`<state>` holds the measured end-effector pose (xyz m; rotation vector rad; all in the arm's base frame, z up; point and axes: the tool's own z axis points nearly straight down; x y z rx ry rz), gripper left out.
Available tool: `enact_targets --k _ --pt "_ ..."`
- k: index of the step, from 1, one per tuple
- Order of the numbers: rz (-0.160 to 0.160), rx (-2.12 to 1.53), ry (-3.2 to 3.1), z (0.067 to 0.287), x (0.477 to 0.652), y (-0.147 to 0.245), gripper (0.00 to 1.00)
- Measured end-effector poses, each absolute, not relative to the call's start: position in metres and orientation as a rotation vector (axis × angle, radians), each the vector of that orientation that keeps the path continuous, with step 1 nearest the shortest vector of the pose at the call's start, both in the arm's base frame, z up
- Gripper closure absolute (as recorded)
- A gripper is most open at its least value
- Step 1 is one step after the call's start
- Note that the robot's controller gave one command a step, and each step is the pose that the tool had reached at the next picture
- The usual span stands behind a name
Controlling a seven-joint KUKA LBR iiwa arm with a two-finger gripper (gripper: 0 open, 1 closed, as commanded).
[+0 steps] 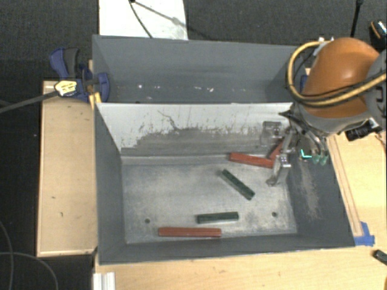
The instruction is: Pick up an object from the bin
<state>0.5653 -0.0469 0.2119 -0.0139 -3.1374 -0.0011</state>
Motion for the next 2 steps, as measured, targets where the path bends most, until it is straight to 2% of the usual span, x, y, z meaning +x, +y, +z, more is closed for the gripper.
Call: enact_targets --k 1,2 --pt "-0.003 0.299 -3.122 0.102 0.550 -0.025 0.00" --pt "-0.001 0.374 -3.119 0.069 0.548 -0.028 0.00"
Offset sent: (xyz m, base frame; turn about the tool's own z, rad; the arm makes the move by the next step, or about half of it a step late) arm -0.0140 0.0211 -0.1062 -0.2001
